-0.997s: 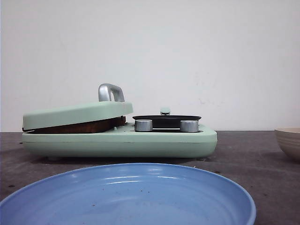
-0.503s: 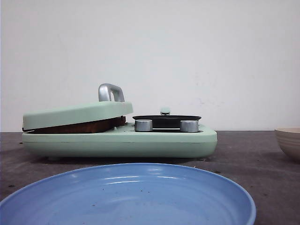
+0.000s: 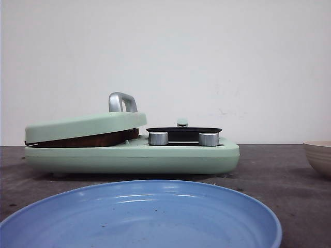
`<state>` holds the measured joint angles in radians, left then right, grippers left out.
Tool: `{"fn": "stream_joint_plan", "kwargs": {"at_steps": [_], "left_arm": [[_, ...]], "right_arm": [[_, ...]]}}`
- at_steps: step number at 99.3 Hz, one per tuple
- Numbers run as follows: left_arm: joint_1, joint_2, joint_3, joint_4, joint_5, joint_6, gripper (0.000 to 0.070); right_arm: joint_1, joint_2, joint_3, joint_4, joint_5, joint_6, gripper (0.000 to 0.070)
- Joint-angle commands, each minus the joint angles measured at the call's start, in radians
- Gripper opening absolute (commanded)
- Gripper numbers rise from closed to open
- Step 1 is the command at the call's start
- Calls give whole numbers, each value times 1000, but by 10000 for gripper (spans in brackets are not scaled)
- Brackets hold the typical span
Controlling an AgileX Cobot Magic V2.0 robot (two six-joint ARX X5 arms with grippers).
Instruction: Make breakfast with bread and shrimp
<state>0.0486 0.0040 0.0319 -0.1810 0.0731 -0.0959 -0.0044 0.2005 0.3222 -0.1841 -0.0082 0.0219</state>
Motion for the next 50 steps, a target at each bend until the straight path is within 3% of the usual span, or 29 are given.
{"fn": "stream_joint_plan", "kwargs": {"at_steps": [1, 28, 50], "left_arm": [[3, -1, -18, -5, -3, -2, 0], [3, -1, -18, -5, -3, -2, 0], [3, -1, -17, -6, -3, -2, 0]], "right_arm": [[6, -42, -78, 34, -13, -11, 0], [36, -181, -300, 34, -18, -11, 0], [46, -197, -309, 0, 26, -52, 0]]}}
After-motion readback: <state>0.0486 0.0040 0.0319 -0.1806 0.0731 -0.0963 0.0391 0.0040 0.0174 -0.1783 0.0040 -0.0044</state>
